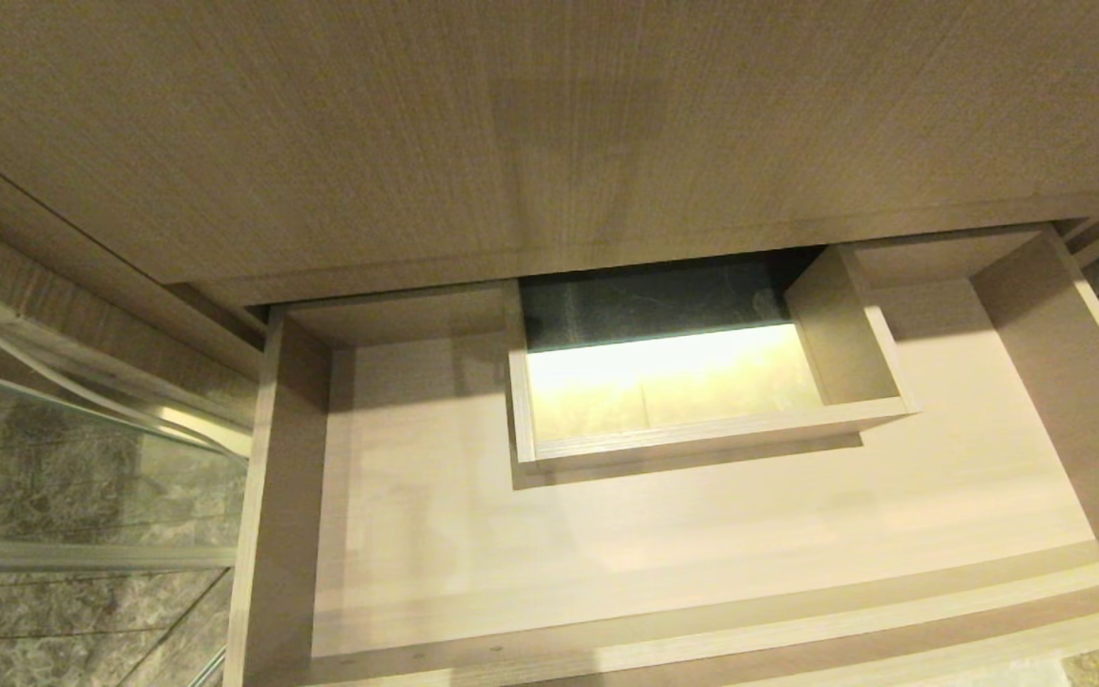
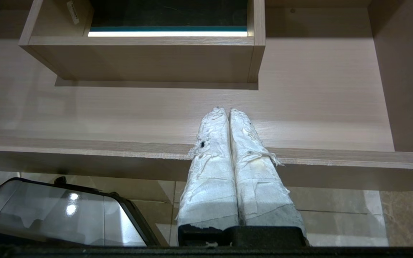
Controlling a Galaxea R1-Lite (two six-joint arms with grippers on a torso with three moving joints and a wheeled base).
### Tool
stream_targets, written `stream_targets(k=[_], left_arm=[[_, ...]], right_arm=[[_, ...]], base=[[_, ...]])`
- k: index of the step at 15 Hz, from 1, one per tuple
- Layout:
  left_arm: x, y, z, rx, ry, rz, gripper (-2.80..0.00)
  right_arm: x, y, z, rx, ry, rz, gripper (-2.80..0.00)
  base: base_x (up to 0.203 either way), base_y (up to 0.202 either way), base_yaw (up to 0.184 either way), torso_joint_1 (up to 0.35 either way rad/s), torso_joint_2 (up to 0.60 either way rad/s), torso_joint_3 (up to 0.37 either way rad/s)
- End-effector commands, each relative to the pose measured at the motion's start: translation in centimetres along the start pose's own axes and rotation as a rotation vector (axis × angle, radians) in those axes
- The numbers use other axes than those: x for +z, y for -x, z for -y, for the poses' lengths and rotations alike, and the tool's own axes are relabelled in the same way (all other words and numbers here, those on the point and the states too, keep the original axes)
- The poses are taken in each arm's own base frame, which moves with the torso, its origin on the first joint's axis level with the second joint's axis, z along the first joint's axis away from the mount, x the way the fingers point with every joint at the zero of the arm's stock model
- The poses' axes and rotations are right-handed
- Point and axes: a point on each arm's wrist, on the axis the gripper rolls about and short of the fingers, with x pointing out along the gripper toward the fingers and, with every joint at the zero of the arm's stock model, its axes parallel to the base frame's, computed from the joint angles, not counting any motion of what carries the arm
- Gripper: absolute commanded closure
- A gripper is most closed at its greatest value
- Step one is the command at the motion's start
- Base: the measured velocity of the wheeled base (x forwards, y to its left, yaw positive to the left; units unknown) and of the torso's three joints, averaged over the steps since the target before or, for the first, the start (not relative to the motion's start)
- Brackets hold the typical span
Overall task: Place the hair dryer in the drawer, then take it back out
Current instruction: Pick up the hairdryer
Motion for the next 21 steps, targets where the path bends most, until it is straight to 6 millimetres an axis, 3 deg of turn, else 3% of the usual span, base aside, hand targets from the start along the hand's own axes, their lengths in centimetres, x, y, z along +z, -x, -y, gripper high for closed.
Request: stream_targets(k=[1,21], left_arm=[[0.0,0.0,0.0,-0.001,0.0,0.0,0.0],[0.0,0.0,0.0,-0.001,0.001,0.0,0.0]], right_arm=[[-1.17,0.09,-0.09,0.001,0.0,-0.001,0.0],[-1.17,0.09,-0.08,0.0,0.0,-0.002,0.0]], base=[[0.0,0.0,0.0,0.0,0.0,0.0],[0.0,0.0,0.0,0.0,0.0,0.0]])
